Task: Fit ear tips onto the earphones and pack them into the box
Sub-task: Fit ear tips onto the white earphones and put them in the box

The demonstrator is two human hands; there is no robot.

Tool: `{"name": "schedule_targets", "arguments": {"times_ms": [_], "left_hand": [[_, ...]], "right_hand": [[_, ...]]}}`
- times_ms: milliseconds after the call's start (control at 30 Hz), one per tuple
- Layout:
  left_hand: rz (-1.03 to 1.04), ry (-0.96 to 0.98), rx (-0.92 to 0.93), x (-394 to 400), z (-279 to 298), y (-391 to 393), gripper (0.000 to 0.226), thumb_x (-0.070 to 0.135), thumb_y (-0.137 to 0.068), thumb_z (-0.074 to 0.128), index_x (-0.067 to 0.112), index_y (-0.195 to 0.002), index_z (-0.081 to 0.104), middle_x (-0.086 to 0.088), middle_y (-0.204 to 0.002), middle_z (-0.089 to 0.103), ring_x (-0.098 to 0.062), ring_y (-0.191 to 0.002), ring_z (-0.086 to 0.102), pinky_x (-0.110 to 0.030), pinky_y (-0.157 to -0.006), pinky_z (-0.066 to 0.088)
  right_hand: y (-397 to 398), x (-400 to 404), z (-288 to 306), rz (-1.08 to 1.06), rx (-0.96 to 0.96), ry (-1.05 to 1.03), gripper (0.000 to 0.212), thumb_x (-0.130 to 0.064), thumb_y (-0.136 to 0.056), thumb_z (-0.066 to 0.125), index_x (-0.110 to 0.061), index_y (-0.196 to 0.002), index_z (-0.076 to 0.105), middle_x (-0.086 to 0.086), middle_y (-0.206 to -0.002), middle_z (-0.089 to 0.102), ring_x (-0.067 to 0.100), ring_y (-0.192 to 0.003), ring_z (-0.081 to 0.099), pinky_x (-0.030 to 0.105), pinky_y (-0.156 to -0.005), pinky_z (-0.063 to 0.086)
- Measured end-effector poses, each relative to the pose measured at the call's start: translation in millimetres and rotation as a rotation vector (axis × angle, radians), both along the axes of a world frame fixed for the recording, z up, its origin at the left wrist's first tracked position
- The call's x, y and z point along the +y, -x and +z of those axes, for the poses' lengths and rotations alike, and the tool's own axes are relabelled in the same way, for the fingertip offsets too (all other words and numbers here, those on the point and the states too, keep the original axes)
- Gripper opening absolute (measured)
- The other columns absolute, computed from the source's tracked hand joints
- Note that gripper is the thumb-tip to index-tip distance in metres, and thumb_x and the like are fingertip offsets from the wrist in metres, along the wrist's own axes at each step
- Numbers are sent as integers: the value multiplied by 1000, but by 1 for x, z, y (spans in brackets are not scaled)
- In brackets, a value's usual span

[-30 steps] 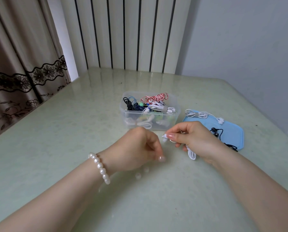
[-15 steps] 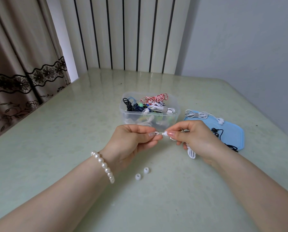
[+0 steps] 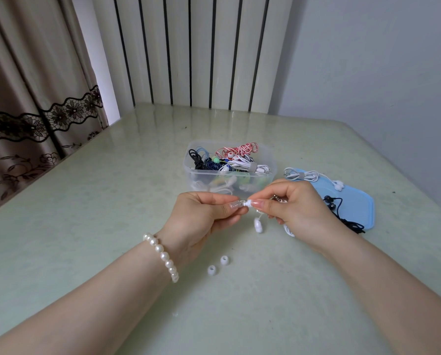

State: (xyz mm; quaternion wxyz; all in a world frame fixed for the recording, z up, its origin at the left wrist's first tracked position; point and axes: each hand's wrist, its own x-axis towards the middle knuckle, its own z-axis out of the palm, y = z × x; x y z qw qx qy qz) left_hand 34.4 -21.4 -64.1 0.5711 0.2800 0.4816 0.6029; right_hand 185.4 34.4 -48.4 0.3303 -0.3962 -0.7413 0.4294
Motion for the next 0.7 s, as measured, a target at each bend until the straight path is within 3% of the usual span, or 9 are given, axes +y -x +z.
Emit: {"name": "schedule_targets", "arguments": {"times_ms": [267,433,700], "left_hand": [[-4,-2,9,-1,0,-3,9,-13,-76,59,-9,-80,65,-17,-73,71,-20,-66,70,-26,-67,56],[-7,-6,30,-1,-1,-2,10,-13,-77,58,-7,-79,65,-16,-72,71,-20,-65,70,-26,-66,57],[5,-55,229,-3,0,-4,11,-12,-77,61,-2,-76,67,-11,-68,71,-18,-65,69,-28,-69,57]], "right_hand": [[0,5,-5,-16,-40,-56,21,-8,-77,70,-27,-68,68,-8,-71,52,-7,-55,48,8,-54,33],[1,6,-7,-24,-62,-66,18,-7,-76,71,-23,-70,69,-7,-73,51,-8,-56,48,7,-54,34],[2,6,-8,-50,-127,-95,20,-6,-76,71,-24,-67,68,-5,-75,53,6,-69,49,9,-60,34]]}}
